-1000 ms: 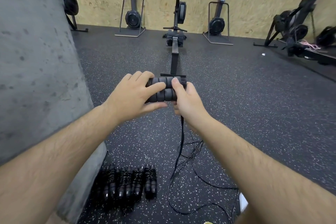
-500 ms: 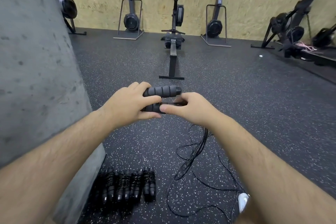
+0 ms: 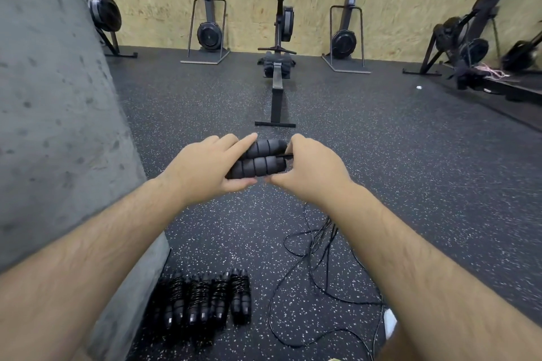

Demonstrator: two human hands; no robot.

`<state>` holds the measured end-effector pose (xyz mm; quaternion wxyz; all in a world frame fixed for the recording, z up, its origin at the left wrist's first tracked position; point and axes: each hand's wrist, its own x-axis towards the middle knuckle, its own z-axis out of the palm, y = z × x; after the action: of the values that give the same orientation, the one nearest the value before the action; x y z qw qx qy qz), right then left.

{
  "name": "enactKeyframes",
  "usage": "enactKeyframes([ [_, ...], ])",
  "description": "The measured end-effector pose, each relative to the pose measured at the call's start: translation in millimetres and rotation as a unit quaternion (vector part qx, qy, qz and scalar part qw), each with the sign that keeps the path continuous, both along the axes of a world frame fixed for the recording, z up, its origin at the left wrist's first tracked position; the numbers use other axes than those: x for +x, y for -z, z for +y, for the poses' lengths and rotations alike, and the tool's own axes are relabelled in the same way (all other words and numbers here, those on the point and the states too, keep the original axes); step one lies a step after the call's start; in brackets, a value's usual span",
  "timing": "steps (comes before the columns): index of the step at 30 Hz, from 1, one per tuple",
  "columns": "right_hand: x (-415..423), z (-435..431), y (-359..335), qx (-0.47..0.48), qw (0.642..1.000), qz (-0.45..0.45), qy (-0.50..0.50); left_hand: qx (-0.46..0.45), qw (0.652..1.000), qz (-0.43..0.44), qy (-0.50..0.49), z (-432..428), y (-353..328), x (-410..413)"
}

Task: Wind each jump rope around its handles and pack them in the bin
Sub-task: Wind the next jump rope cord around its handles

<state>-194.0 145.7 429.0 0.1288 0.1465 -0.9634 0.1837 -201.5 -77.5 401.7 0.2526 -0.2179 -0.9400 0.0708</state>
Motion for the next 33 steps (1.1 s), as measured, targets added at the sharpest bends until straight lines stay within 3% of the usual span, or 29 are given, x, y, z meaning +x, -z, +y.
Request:
enactKeyframes([
  [3, 1.4, 5.6, -0.9, -0.043, 0.997, -0.063, -0.032, -0.03, 0.999, 0.03, 0.019, -1.4, 1.5, -1.6],
  [11, 6.2, 3.5, -0.6, -0.053, 0.998, -0.035, -0.029, -0.051, 0.996, 0.068, 0.037, 2.9, 3.9, -3.6],
  [19, 5.8, -9.3, 0.4, 0.083, 0.992, 0.078, -0.059, -0.039, 0.996, 0.074, 0.038, 4.7, 4.8, -4.9],
  [23, 0.9, -4.5, 3.5, 0.099, 0.987, 0.086, -0.096, -0.032, 0.995, 0.075, 0.066, 1.4, 5.8, -1.7],
  [28, -4.2, -3.5, 8.5, 0.186, 0.976, 0.06, -0.092, -0.036, 0.994, 0.063, 0.085, -1.3, 6.8, 0.1],
  [33, -6.7, -2.9, 8.7, 0.081, 0.99, 0.006, -0.116, -0.02, 0.994, 0.075, 0.073, -3.9, 13.2, -1.2],
])
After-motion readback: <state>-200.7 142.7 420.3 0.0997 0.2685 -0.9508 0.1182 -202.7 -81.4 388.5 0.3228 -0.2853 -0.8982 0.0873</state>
